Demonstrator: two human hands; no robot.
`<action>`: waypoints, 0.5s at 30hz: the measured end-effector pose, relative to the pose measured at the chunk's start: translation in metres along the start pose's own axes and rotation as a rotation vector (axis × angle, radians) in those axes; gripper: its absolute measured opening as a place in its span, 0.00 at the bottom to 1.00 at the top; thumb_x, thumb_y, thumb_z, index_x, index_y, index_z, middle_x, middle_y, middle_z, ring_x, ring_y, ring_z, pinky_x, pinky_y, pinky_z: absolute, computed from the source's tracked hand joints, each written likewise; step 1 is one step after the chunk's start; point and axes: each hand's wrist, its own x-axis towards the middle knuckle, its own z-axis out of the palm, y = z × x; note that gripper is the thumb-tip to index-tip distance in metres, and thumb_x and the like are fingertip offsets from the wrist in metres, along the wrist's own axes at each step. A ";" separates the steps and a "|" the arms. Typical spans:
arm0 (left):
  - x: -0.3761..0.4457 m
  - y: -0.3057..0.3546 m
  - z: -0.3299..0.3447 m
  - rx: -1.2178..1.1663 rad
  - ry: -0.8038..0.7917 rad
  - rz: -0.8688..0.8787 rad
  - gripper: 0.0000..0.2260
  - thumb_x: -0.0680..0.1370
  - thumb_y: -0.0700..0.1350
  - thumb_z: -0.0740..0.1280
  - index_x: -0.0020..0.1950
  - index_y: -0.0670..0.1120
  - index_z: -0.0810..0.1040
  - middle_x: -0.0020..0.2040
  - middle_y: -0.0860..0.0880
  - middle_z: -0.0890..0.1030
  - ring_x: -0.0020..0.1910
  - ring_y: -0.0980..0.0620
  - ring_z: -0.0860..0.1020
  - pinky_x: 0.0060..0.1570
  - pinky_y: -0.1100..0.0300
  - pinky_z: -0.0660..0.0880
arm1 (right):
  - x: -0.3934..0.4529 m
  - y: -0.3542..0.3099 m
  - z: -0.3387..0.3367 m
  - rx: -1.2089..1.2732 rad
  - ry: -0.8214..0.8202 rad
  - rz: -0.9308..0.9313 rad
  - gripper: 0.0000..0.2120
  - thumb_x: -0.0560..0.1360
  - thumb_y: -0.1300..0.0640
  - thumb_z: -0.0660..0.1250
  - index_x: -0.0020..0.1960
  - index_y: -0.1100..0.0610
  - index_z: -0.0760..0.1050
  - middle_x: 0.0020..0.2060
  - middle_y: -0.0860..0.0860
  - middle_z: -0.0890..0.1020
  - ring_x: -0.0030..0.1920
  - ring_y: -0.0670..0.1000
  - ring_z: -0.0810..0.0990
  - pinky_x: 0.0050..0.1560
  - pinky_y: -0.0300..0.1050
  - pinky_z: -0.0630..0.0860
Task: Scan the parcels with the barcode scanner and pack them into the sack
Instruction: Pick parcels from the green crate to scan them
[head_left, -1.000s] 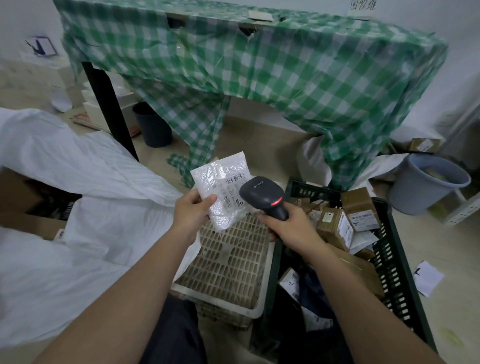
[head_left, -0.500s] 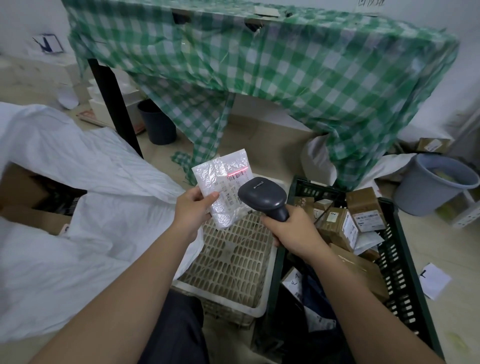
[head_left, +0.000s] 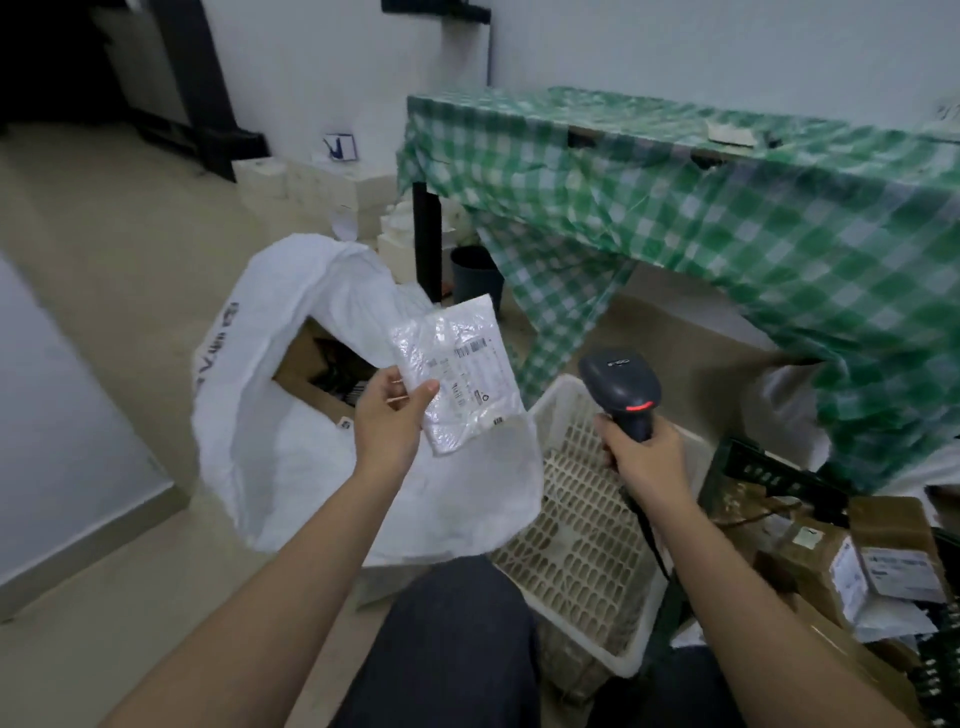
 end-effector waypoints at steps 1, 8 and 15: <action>0.006 0.002 -0.021 0.028 0.068 0.015 0.07 0.75 0.44 0.72 0.50 0.49 0.76 0.45 0.49 0.80 0.47 0.48 0.81 0.48 0.50 0.79 | 0.001 -0.006 0.010 -0.015 -0.005 -0.018 0.10 0.74 0.59 0.71 0.37 0.56 0.73 0.28 0.53 0.77 0.29 0.51 0.75 0.36 0.47 0.71; 0.066 -0.001 -0.109 0.545 0.323 0.065 0.17 0.78 0.49 0.67 0.64 0.49 0.68 0.52 0.49 0.78 0.49 0.45 0.78 0.46 0.51 0.74 | 0.016 -0.019 0.071 -0.059 -0.060 -0.046 0.09 0.72 0.59 0.73 0.37 0.57 0.74 0.30 0.54 0.79 0.30 0.52 0.76 0.36 0.45 0.71; 0.151 -0.030 -0.087 0.735 0.234 0.186 0.12 0.79 0.43 0.65 0.59 0.44 0.66 0.51 0.46 0.77 0.45 0.45 0.75 0.40 0.55 0.65 | 0.042 -0.012 0.093 -0.066 -0.100 0.010 0.07 0.74 0.61 0.71 0.40 0.59 0.74 0.31 0.55 0.78 0.32 0.53 0.76 0.30 0.42 0.69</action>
